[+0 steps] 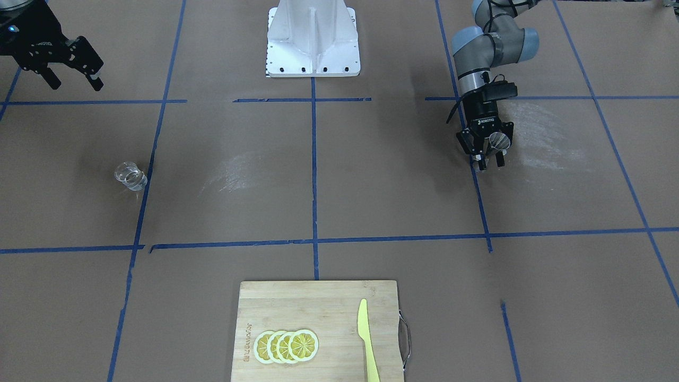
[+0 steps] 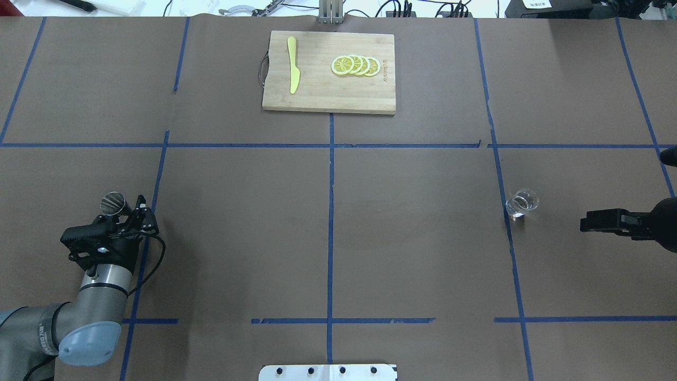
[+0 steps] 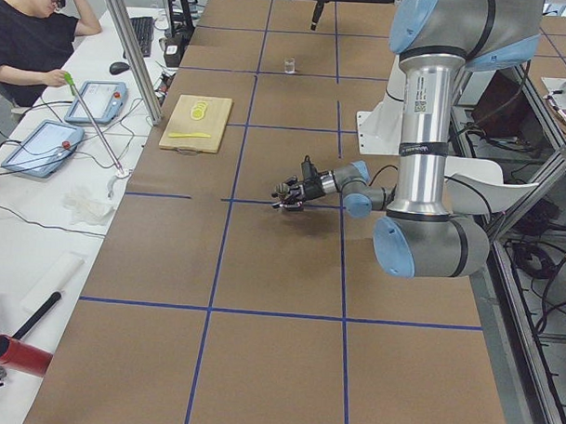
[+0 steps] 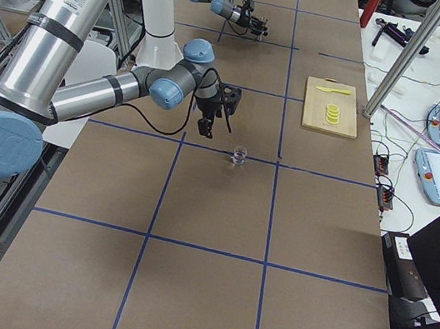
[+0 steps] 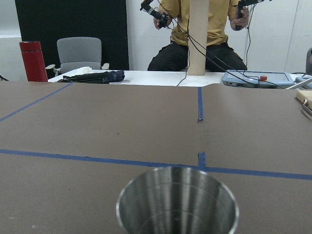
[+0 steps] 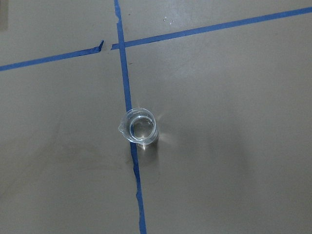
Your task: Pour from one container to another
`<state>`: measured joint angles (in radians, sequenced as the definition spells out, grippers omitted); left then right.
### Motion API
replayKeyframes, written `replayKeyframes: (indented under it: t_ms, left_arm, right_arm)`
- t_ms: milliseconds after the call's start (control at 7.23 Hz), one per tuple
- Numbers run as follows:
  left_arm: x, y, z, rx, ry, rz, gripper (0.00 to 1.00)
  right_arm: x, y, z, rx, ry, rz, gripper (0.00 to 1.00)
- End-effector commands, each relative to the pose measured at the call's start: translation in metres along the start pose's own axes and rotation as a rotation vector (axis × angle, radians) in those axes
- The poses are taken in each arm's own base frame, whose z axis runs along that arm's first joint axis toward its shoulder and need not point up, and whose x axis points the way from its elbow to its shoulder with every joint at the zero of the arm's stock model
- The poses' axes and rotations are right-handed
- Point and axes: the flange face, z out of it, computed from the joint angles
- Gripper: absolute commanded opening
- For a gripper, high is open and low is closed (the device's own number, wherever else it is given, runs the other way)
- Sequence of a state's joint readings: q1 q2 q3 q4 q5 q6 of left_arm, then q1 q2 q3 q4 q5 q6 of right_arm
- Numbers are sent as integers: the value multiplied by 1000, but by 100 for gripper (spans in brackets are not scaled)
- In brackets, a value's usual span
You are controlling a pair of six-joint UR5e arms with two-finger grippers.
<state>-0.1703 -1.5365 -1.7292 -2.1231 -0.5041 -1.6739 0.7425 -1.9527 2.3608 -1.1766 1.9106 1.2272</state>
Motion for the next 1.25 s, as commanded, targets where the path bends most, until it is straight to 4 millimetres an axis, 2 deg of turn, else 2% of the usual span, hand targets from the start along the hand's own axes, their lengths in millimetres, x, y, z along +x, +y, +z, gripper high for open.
replayKeyframes:
  t_ms: [0,138,277,692,830,968,1107]
  left_arm:
    - [2,-3,-1,0,3,-7,23]
    - [5,-9,-4,-1,10,-22,0]
    - [17,-36,-18,-11,40,-77,0]
    - [37,-76,-32,1,75,-55,0]
    - [43,-95,-34,16,85,-44,0]
    - [55,-105,-38,20,122,-89,0]
    - [65,-118,-36,42,139,-51,0]
  right_arm:
    - [0,0,0,-1,0,0,100]
    - [-1,0,0,0,-2,-1,100]
    - [-1,0,0,0,-1,-2,100]
    - [-2,0,1,5,0,-4,100]
    - [-8,6,8,24,15,-34,100]
    - [-17,19,23,69,48,-83,100]
    - [-26,31,33,110,66,-107,100]
